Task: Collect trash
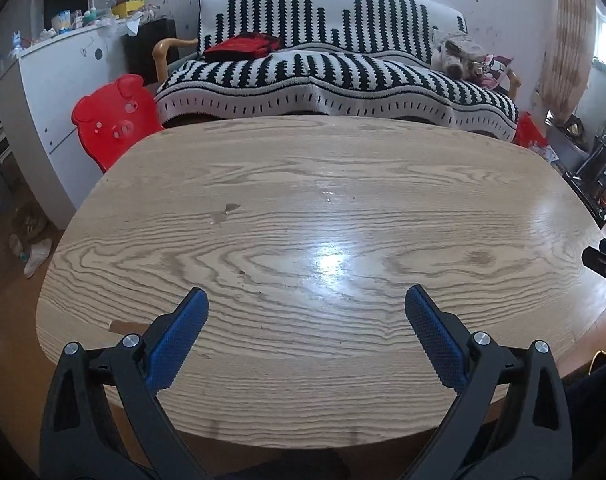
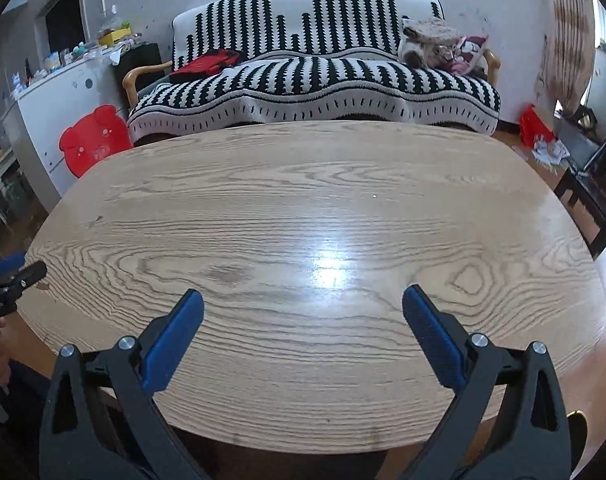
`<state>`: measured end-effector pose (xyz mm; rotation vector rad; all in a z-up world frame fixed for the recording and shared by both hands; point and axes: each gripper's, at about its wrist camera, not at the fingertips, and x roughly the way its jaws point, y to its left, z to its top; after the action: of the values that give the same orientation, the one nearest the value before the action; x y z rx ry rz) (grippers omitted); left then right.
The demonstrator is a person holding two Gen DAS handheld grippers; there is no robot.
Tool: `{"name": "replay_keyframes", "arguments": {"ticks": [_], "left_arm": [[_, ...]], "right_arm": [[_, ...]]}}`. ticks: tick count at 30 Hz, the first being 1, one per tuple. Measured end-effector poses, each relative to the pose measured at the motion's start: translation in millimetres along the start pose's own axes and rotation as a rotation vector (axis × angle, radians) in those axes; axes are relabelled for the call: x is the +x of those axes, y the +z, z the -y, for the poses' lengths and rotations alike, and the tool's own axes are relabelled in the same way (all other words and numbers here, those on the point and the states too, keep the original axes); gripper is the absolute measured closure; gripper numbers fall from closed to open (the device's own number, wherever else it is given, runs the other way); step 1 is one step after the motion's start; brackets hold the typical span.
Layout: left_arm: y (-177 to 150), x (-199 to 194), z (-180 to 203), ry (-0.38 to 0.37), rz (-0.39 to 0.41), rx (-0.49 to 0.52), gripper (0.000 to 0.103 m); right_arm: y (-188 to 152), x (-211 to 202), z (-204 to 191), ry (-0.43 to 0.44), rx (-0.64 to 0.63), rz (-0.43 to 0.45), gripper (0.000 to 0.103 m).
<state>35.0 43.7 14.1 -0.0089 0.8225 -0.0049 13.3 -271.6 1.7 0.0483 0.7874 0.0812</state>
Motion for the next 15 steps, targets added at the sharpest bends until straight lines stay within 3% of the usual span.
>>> {"name": "replay_keyframes", "arguments": {"ticks": [15], "left_arm": [[-4.8,-0.1,-1.0,0.013,-0.007,-0.012,0.007]], "right_arm": [[-3.1,-7.4,9.3,0.012,0.026,0.001,0.007]]}}
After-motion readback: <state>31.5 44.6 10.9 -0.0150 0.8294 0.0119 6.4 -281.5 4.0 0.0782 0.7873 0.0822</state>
